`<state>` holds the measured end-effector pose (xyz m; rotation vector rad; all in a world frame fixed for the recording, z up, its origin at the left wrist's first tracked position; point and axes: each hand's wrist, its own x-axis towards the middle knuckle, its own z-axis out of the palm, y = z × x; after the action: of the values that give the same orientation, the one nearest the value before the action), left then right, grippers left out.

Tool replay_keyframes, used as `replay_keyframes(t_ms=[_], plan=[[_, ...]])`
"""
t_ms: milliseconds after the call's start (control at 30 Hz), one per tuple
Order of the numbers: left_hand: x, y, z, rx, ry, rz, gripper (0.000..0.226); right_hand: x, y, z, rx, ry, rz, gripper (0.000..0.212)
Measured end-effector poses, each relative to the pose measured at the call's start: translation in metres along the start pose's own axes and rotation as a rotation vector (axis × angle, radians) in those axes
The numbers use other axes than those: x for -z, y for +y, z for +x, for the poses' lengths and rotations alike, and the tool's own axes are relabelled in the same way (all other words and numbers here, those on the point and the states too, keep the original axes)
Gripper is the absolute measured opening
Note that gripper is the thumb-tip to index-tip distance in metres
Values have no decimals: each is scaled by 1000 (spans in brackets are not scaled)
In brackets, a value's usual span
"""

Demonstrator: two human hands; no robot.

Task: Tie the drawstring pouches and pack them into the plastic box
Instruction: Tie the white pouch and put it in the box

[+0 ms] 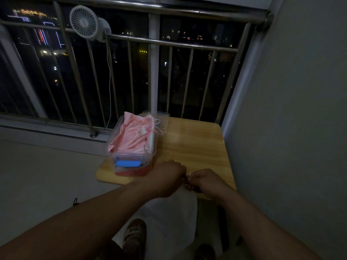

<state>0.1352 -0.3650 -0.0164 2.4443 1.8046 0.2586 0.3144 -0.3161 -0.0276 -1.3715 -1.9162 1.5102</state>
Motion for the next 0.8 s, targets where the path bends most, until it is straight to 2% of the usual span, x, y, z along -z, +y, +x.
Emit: replay_keyframes(t_ms=[100, 233, 300, 400, 467, 633, 800], plan=[[-2, -3, 0, 77, -19, -105, 18, -1, -2, 1, 27, 18, -75, 29], [-1, 0, -1, 36, 101, 59, 17, -1, -2, 3, 51, 132, 6, 27], [4, 5, 0, 71, 60, 49, 21, 0, -3, 2, 70, 149, -7, 27], [12, 7, 5, 263, -136, -334, 32, -1, -10, 0, 117, 148, -36, 28], [13, 6, 7, 355, -164, -547, 36, -1, -14, 0, 140, 148, -6, 30], [4, -1, 5, 355, -76, -630, 16, 2, -11, -1, 134, 113, 73, 22], [-9, -4, 1, 221, 111, -506, 21, 1, -8, 1, 111, 71, 128, 18]])
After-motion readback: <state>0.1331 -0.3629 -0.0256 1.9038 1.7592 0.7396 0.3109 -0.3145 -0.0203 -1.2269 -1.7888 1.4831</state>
